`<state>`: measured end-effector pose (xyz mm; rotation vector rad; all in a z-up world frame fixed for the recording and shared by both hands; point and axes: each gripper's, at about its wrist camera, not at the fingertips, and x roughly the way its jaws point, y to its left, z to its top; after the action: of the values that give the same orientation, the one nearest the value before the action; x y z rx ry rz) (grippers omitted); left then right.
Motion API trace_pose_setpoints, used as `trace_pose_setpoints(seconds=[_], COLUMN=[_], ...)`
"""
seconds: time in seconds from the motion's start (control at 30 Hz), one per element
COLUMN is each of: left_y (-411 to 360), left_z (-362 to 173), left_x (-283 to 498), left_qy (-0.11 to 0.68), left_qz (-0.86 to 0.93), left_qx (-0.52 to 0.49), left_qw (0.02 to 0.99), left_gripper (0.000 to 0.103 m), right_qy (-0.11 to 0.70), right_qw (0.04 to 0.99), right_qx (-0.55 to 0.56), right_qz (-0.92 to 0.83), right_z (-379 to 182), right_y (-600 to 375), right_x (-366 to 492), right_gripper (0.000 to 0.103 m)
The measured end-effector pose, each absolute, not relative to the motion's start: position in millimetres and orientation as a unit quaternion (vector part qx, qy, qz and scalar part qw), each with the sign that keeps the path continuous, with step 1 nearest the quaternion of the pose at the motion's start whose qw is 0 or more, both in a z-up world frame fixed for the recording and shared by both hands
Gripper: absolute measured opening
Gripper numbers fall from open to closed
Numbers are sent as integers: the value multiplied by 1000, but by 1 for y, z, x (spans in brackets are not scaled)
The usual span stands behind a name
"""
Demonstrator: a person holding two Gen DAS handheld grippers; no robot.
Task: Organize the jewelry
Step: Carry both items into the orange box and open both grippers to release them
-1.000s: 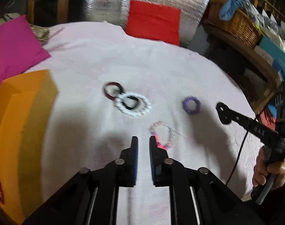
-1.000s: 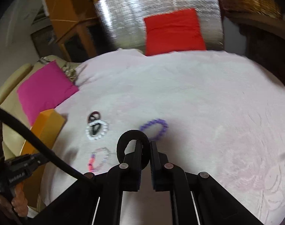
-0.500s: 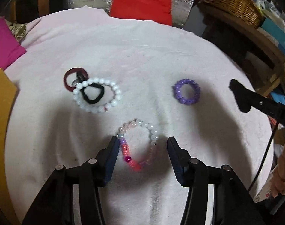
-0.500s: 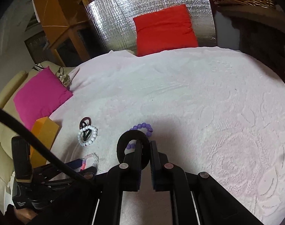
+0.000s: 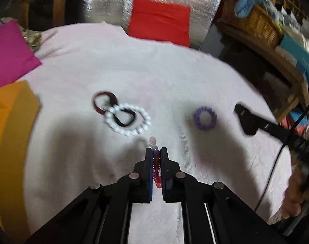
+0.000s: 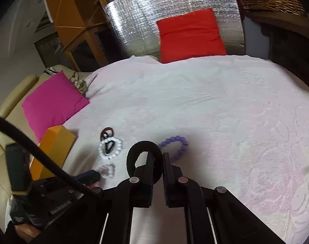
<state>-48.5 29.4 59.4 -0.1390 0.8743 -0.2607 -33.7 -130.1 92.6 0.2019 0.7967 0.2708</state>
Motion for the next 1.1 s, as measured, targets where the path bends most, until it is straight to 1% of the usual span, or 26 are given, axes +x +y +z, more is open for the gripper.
trace_pose_setpoints(seconds=[0.1, 0.27, 0.37, 0.47, 0.6, 0.77, 0.97, 1.1], left_y=[53, 104, 149, 193, 247, 291, 302, 301], left_z=[86, 135, 147, 146, 130, 102, 68, 67], left_x=[-65, -105, -116, -123, -130, -130, -124, -119], left_qy=[391, 308, 282, 277, 291, 335, 404, 417], left_qz=[-107, -56, -10, 40, 97, 150, 165, 181], left_qx=[-94, -122, -143, -163, -195, -222, -240, -232], left_qw=[909, 942, 949, 946, 932, 903, 868, 860], left_gripper=[7, 7, 7, 7, 7, 7, 7, 7], right_qy=[380, 368, 361, 354, 357, 383, 431, 468], right_qw=[909, 905, 901, 893, 879, 857, 834, 821], right_qx=[91, 81, 52, 28, 5, -23, -64, -80], right_qz=[147, 199, 236, 277, 316, 343, 338, 317], right_z=[95, 110, 123, 135, 139, 125, 93, 74], right_y=[-113, -65, -20, 30, 94, 170, 235, 265], right_x=[-36, -39, -40, -38, -37, -25, 1, 22], right_gripper=[8, 9, 8, 9, 9, 9, 9, 11])
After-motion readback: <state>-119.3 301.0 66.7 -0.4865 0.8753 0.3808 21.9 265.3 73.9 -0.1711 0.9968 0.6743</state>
